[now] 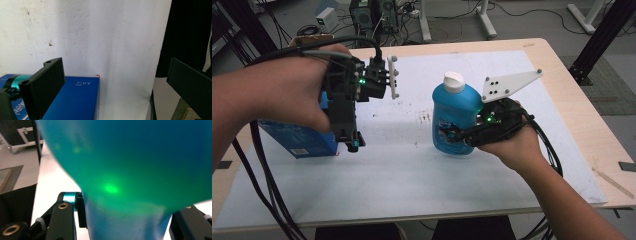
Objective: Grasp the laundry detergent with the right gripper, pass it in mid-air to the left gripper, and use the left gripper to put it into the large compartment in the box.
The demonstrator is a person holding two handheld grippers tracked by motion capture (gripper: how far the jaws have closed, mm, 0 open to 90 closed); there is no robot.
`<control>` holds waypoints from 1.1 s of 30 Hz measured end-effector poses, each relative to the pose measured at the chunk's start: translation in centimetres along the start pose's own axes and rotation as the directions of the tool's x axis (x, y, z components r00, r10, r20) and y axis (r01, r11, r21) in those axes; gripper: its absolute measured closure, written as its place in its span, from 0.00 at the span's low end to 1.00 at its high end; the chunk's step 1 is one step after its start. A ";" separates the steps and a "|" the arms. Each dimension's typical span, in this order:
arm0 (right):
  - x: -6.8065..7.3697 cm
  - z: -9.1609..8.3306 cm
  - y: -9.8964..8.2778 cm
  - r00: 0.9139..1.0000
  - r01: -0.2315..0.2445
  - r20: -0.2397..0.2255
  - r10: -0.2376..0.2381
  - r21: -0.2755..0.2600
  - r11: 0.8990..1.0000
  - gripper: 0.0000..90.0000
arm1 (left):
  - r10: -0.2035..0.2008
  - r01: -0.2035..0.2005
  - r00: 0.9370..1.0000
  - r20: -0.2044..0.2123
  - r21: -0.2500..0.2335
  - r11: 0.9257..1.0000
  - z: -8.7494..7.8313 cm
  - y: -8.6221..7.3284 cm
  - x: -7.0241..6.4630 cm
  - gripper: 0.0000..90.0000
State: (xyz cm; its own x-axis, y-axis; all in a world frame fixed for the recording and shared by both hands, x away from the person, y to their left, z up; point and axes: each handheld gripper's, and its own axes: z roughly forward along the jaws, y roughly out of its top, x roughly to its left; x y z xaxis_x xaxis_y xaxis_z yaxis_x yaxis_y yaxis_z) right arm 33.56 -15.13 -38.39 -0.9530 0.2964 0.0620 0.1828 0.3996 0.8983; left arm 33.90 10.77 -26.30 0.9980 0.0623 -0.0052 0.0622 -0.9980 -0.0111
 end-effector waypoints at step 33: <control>2.9 6.0 3.9 0.970 0.107 -0.222 -0.101 0.016 0.994 0.51 | 0.042 -0.042 0.999 -0.009 -0.036 0.998 -2.5 4.2 -0.6 0.02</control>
State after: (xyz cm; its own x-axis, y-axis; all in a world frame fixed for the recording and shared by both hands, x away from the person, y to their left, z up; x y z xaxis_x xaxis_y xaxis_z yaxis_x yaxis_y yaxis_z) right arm 32.97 -7.54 -37.31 -0.9963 0.0542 0.0660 0.0833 0.4428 0.8928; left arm 33.54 6.48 -23.88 0.9998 0.0207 0.0034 0.0206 -0.9995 0.0247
